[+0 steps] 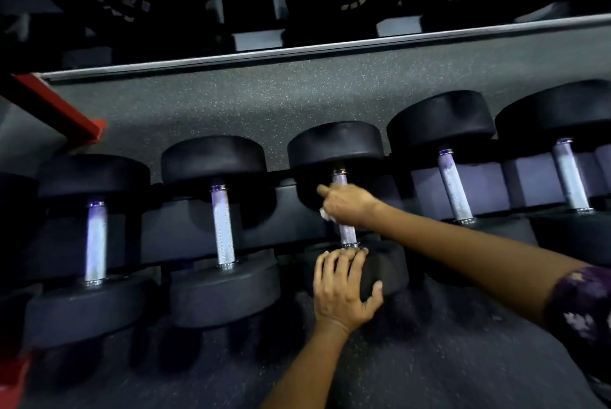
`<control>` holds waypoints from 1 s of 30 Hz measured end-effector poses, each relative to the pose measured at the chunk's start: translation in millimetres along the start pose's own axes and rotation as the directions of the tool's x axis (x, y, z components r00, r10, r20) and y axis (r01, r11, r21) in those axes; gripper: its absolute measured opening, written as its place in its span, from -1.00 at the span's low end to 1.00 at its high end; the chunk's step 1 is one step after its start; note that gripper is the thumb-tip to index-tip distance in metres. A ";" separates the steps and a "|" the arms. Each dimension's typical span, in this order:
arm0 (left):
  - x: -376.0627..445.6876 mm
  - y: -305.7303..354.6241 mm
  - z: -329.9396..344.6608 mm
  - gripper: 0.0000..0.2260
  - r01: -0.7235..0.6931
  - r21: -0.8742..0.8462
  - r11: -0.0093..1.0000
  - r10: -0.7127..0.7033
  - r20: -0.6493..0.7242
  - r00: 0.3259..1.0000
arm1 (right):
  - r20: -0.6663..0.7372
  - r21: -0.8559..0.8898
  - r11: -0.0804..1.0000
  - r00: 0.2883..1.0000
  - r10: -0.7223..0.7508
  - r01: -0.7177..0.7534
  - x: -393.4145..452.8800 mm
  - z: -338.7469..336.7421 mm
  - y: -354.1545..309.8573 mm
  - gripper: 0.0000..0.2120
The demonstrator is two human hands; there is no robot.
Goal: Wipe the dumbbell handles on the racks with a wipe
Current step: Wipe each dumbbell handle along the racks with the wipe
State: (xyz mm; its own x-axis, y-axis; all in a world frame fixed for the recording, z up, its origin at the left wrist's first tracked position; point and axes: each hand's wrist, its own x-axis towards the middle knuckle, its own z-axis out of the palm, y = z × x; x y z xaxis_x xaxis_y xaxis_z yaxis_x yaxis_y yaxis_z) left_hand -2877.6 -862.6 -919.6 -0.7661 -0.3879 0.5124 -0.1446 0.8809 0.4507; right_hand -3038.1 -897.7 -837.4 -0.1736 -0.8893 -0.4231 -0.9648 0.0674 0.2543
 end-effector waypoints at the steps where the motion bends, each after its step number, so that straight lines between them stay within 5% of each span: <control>1: 0.4 0.2 0.1 -0.60 -0.004 0.001 1.000 0.004 0.003 1.000 | -0.025 0.022 0.999 0.999 0.043 -0.042 1.9 -6.7 9.4 -0.73; 7: -2.0 -0.8 1.5 -0.59 0.001 0.015 1.000 -0.001 0.004 1.000 | 0.032 0.079 0.985 0.987 -0.156 0.153 -23.2 25.7 4.2 -0.76; 14: 1.6 0.6 -0.3 -0.59 -0.002 0.017 1.000 0.002 0.004 1.000 | -0.092 0.404 0.912 0.995 -0.037 0.071 -24.1 34.9 16.0 -0.78; 17: 0.5 0.2 -0.9 -0.59 0.002 0.020 1.000 -0.002 0.006 1.000 | -0.081 0.600 0.794 0.995 -0.062 0.098 -41.0 51.4 3.9 -0.81; 20: 0.3 1.1 -1.5 -0.59 -0.004 0.026 1.000 0.004 0.011 1.000 | -0.064 0.746 0.664 0.988 0.141 -0.047 -44.1 58.8 18.6 -0.76; 24: 2.1 1.9 -1.6 -0.59 -0.003 0.031 1.000 0.002 0.015 1.000 | -0.125 0.858 0.487 0.854 0.505 -0.162 -40.0 60.3 24.5 -0.86; 28: -0.1 1.4 -2.1 -0.58 -0.005 0.052 0.999 0.004 0.019 1.000 | 0.076 0.898 0.303 0.791 0.607 -0.319 -49.3 69.7 -7.4 -0.69; 30: -0.3 2.7 -2.1 -0.59 -0.004 0.047 0.999 0.003 0.021 1.000 | 0.127 0.948 0.124 0.706 0.697 -0.293 -46.5 67.0 -8.0 -0.81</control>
State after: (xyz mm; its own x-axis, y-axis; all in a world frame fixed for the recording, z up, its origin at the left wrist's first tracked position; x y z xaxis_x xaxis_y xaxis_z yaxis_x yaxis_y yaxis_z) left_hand -2876.4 -860.7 -916.9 -0.7794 -0.3796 0.4984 -0.1708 0.8941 0.4140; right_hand -3035.5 -826.6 -878.0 -0.8202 -0.5231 -0.2313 -0.2564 0.6977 -0.6689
